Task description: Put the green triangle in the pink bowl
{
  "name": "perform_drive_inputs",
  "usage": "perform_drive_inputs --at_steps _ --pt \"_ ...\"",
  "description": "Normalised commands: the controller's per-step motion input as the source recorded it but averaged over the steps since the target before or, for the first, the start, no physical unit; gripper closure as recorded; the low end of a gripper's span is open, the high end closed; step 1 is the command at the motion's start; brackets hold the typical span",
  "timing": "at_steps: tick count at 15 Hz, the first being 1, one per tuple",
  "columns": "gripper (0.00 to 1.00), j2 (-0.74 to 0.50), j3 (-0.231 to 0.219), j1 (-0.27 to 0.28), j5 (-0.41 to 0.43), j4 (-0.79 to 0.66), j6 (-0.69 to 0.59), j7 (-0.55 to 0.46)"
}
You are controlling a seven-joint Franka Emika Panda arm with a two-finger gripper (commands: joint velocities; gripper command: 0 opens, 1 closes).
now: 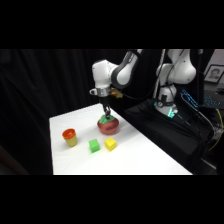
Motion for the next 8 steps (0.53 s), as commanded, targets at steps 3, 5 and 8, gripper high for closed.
perform_drive_inputs --at_steps 3,5,8 --pt "0.93 0.11 -0.039 -0.011 -0.109 0.0 0.19 0.14" --pt "0.93 0.14 -0.041 -0.023 -0.096 0.04 0.18 0.13" --pt "0.93 0.15 -0.04 -0.031 -0.088 0.09 0.15 0.12"
